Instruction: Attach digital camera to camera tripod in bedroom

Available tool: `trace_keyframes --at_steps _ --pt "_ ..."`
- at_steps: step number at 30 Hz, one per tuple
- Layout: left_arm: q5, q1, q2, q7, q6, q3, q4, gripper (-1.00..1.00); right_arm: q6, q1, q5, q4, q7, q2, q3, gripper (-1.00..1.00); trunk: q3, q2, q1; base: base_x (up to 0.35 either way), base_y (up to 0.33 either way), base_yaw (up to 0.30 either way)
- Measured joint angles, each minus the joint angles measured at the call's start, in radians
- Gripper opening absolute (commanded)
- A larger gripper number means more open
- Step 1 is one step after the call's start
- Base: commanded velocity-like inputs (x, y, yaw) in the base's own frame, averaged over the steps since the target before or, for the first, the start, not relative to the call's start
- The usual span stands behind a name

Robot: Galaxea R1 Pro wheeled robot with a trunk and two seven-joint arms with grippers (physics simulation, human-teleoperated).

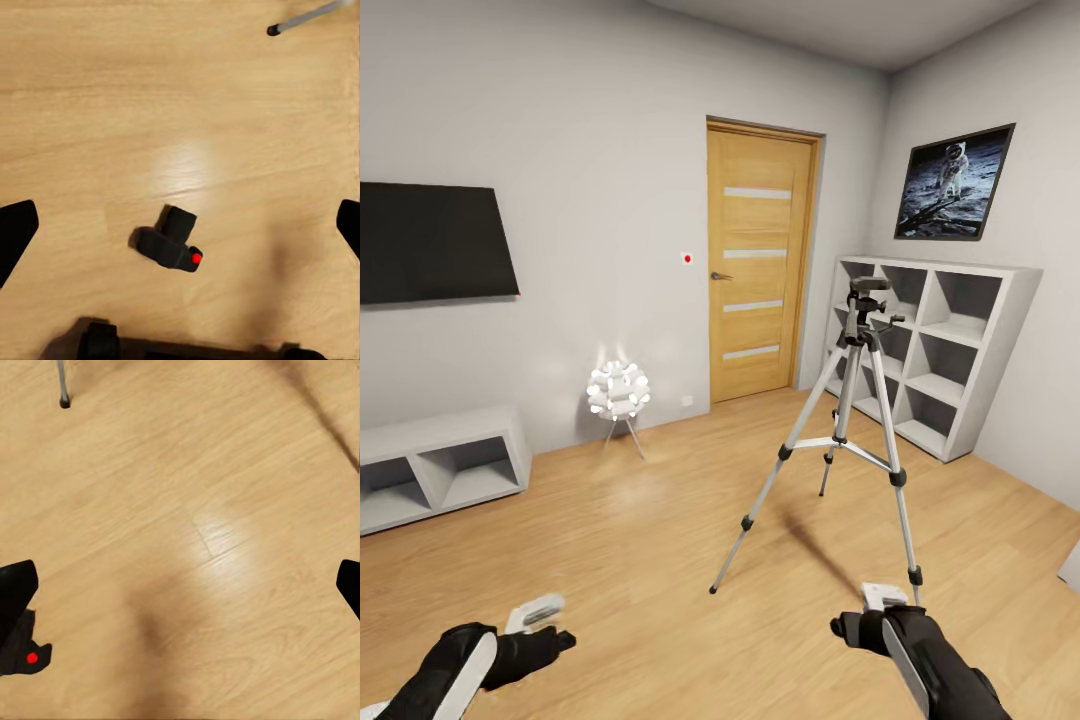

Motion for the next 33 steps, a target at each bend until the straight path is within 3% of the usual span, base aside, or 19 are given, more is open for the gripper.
trace_keyframes --at_steps 4,7,8,11,14,24,33 --pt "0.058 -0.078 -0.005 -0.001 0.031 0.003 -0.011 1.00 0.043 -0.052 -0.022 -0.013 0.028 -0.001 -0.002 1.00 0.000 0.000 0.000 0.000 0.000 0.000" --pt "0.081 -0.107 -0.024 0.002 0.038 0.004 -0.017 1.00 0.085 -0.071 -0.034 -0.029 0.068 -0.002 -0.004 1.00 0.000 0.000 0.000 0.000 0.000 0.000" --pt "0.086 -0.118 -0.048 0.010 0.036 0.001 -0.035 1.00 0.159 -0.078 -0.048 -0.081 0.122 0.000 -0.004 1.00 0.000 0.000 0.000 0.000 0.000 0.000" --pt "0.080 -0.130 -0.088 0.040 0.034 -0.005 -0.097 1.00 0.325 -0.085 -0.064 -0.196 0.211 0.003 -0.006 1.00 0.000 0.000 0.000 0.000 0.000 0.000" --pt "0.073 -0.134 -0.110 0.068 0.034 -0.013 -0.134 1.00 0.387 -0.087 -0.066 -0.238 0.245 -0.001 -0.017 1.00 0.000 0.000 0.000 0.000 0.000 0.000" --pt "0.071 -0.137 -0.174 0.153 0.028 -0.050 -0.168 1.00 0.406 -0.089 -0.069 -0.276 0.279 -0.007 -0.073 1.00 0.000 0.000 0.000 0.000 0.000 0.000" --pt "0.070 -0.138 -0.215 0.165 0.028 -0.056 -0.174 1.00 0.406 -0.090 -0.075 -0.280 0.287 -0.007 -0.082 1.00 0.000 0.000 0.000 0.000 0.000 0.000"
